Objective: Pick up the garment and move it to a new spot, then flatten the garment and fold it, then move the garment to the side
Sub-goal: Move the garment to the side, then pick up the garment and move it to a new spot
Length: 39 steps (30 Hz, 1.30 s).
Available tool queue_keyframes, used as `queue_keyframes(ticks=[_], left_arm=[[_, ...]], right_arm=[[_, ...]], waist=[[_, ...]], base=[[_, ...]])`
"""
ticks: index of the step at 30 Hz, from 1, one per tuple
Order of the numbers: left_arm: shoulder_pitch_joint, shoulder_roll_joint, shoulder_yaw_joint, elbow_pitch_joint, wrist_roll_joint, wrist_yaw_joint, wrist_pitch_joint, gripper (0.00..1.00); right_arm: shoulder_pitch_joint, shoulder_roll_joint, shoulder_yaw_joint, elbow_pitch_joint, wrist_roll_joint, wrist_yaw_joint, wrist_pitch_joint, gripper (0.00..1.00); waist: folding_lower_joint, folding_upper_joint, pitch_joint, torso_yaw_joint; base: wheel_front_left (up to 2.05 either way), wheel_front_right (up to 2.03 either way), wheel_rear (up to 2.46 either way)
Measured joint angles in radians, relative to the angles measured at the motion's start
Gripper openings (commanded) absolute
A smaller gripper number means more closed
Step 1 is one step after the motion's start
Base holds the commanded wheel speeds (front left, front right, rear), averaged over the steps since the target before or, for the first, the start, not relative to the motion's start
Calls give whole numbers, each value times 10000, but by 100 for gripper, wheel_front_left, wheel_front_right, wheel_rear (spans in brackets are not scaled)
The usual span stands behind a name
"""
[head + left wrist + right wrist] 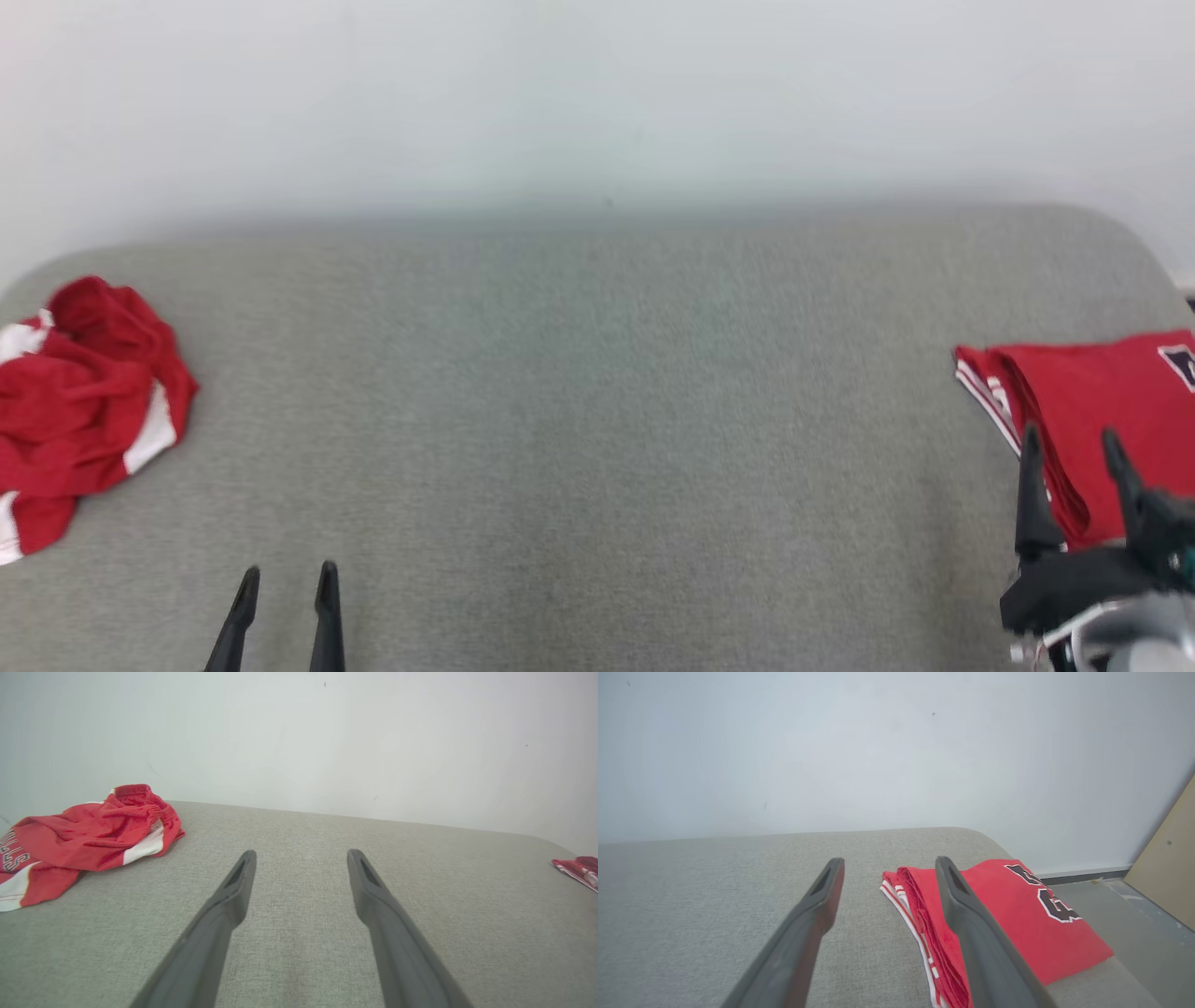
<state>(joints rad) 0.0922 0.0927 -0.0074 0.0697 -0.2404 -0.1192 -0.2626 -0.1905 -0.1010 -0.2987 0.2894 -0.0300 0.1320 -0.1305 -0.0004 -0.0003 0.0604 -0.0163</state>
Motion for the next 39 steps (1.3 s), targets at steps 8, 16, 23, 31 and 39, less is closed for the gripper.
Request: queue_keyframes(ticks=[8,16,23,31,39], left_arm=[[291,-79,414,729,165,-50,0,100],[322,6,562,1289,161,-77,0,100],[472,25,382,1388,88,-102,0,100],[466,180,201,1315,-12,-102,0,100],[453,242,148,1317,-69,-102,0,100]], right_arm=[[1841,336,871,-1287,1384,-2,431,100],[2775,485,1860,-1329,1824,-2,514,100],[2957,502,2084,-961,2203,-2,245,100],[2967,502,2061,-884,2220,-2,157,100],[2961,502,2111,-832,2307,-2,69,100]], waist=[[1,0,-1192,663],[3,1,-1779,1046],[5,2,-1845,844],[4,3,-1727,769],[5,3,-1611,803]], base=[[0,0,0],[0,0,0],[0,0,0],[0,0,0],[0,0,0]])
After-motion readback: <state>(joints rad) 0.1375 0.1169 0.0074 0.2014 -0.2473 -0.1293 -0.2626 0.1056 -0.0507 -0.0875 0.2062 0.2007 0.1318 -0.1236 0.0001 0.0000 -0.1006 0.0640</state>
